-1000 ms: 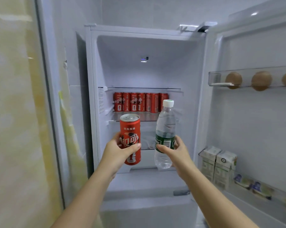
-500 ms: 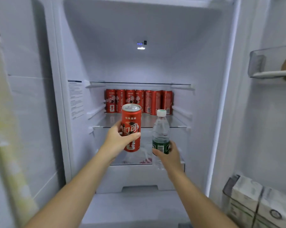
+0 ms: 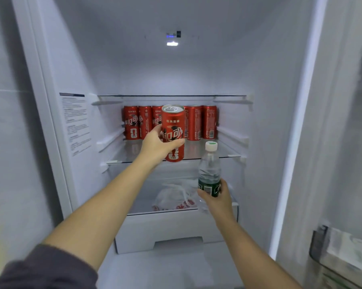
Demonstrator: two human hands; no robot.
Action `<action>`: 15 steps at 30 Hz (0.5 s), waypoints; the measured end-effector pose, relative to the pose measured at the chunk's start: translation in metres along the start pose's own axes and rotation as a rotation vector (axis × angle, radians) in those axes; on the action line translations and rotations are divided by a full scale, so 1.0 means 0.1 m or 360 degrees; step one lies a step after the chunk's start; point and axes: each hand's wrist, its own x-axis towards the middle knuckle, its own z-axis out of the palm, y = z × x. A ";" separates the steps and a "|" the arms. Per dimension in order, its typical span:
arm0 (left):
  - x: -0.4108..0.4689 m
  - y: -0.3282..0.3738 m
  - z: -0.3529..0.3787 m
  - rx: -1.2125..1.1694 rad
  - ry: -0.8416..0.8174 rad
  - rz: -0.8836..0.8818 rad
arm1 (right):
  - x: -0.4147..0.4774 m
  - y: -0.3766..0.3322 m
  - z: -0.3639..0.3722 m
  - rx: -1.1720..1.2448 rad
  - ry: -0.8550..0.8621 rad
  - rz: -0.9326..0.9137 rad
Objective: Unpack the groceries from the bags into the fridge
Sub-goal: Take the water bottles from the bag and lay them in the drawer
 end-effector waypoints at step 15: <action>0.97 -0.31 0.29 0.0199 -0.0049 -0.0116 | 0.10 -0.06 -0.06 -0.0412 -0.0146 0.0046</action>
